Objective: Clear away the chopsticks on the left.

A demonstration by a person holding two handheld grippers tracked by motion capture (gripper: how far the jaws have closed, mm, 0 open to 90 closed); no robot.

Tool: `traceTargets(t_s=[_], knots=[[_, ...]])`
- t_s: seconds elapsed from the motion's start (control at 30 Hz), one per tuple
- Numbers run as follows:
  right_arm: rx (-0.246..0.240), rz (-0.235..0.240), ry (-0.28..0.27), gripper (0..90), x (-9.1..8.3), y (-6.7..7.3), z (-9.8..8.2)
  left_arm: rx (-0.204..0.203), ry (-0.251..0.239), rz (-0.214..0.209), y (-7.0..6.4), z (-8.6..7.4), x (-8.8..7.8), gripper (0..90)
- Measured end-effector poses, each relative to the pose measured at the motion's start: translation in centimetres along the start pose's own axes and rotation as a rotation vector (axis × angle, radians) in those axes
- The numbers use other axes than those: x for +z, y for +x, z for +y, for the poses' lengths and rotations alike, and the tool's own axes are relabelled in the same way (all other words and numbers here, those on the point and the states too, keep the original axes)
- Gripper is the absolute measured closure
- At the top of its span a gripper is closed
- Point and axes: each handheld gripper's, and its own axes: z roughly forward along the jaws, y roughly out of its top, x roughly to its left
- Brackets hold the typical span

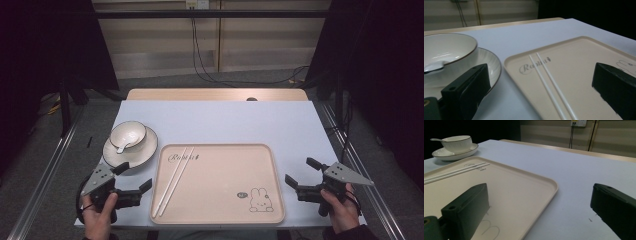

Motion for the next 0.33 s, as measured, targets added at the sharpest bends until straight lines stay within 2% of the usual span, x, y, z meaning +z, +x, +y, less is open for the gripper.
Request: traceTargets(t_s=[0.03,0.07,0.13,0.17,0.23,0.27,0.33], knots=[[0.000,0.000,0.000,1.6,0.00,0.00,0.00,-0.004,-0.001,0.016,0.29,-0.15,-0.27,1.3],[-0.001,-0.005,-0.003,1.6,-0.07,-0.04,-0.01,-0.028,0.005,0.034,0.61,-0.43,-0.40,1.3],[-0.009,-0.004,-0.010,1.6,-0.11,-0.06,0.03,-0.072,0.008,0.042,0.94,-0.72,-0.51,1.5],[-0.015,-0.005,-0.015,1.6,-0.16,0.08,0.06,-0.067,-0.003,0.034,1.09,-0.71,-0.65,1.4],[-0.018,-0.004,-0.014,1.6,-0.19,0.13,0.04,-0.060,0.002,0.036,1.11,-0.66,-0.67,1.5],[-0.019,-0.007,-0.015,1.6,-0.23,0.11,0.04,-0.053,0.005,0.020,0.99,-0.67,-0.55,1.5],[-0.018,-0.001,-0.018,1.6,-0.26,0.06,0.02,-0.046,0.013,0.015,0.94,-0.66,-0.52,1.5]])
